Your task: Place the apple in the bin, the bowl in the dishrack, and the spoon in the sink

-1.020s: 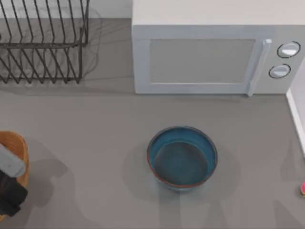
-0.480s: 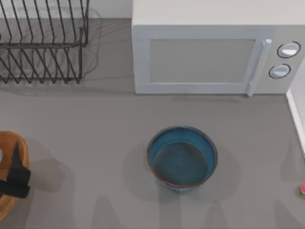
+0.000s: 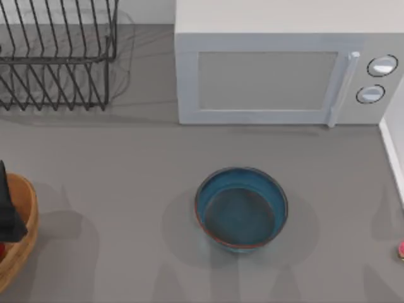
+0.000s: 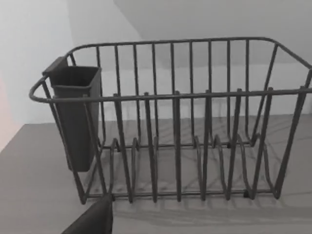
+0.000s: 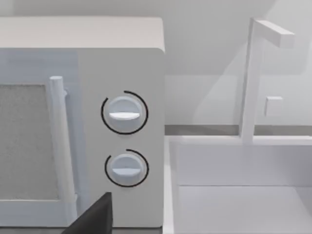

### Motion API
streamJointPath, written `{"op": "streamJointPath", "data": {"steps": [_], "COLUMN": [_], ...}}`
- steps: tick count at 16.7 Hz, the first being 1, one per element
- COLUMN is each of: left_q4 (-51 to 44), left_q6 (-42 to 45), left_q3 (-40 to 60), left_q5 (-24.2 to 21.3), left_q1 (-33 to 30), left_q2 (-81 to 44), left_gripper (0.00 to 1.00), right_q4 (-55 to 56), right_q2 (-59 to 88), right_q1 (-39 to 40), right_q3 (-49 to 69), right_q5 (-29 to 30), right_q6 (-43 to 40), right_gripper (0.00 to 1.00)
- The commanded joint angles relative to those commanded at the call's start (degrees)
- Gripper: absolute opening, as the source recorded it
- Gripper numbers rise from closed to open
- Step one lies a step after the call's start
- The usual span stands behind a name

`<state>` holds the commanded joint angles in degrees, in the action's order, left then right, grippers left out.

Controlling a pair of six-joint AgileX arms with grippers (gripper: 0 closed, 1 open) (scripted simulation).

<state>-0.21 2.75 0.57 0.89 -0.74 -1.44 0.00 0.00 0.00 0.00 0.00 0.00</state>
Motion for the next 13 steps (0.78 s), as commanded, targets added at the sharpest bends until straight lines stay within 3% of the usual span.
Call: {"op": "streamJointPath", "data": {"steps": [13], "left_q4": [-1.23], "left_q6": [-3.42], "left_q3": [2.11], "left_q5": [-0.64], "left_q1": [-0.11], "left_q2": [-0.98], "left_gripper": [1.00], "right_q4": [0.00], "right_q2": [0.00], "right_q1": [0.00], "right_q3": [0.00], "right_q5": [0.00], "right_q6": [0.00], "right_gripper": [1.00]}}
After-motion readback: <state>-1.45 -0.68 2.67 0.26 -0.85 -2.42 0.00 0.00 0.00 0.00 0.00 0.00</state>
